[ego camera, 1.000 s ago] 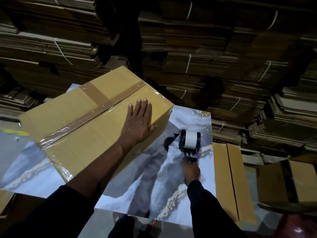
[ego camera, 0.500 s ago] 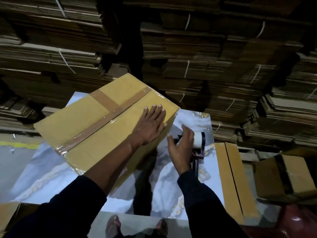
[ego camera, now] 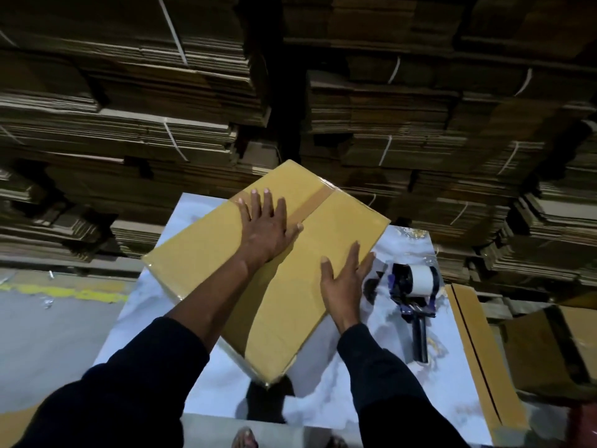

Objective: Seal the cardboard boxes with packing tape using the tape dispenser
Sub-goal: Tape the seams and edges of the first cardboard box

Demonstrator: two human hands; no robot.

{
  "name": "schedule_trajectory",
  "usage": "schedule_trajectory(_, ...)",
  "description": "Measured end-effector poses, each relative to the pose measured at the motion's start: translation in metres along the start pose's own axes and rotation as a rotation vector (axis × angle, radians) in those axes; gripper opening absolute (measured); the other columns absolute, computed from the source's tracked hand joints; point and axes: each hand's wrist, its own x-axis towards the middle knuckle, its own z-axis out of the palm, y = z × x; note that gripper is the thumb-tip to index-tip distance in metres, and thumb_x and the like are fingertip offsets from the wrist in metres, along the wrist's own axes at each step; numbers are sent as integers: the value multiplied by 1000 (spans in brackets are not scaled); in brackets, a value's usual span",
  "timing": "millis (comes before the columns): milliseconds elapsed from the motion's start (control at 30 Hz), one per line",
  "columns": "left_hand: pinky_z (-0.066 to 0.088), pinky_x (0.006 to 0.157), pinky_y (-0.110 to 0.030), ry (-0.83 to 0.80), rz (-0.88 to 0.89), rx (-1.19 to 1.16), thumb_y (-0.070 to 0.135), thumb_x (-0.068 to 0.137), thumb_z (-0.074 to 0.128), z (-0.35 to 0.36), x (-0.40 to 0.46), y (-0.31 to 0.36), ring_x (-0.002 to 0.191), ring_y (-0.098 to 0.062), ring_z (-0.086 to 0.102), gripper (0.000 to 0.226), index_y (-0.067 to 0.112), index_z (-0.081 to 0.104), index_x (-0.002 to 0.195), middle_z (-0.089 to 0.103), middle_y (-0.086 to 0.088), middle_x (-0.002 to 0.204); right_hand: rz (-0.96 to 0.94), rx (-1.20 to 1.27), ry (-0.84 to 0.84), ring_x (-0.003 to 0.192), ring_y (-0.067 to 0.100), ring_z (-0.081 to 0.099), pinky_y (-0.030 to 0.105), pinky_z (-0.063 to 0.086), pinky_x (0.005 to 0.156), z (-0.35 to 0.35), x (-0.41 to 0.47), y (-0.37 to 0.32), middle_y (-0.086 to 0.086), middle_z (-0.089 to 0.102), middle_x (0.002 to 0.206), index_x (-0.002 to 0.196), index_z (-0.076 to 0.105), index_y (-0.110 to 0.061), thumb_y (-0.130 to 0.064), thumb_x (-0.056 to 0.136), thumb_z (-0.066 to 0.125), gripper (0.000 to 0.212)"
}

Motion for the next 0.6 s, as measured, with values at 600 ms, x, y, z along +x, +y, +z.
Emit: schedule_trajectory(600,-5,123,-66,91,-392,-39,66,104,9,-12,-53,-124,157,-42,-15,82,12,1,166,-10,-21,172,-210,-196,-432,160,21,-2,41,18,126,83,71,-62,-6,-18,172,164,4,-41,-58,99,57,85)
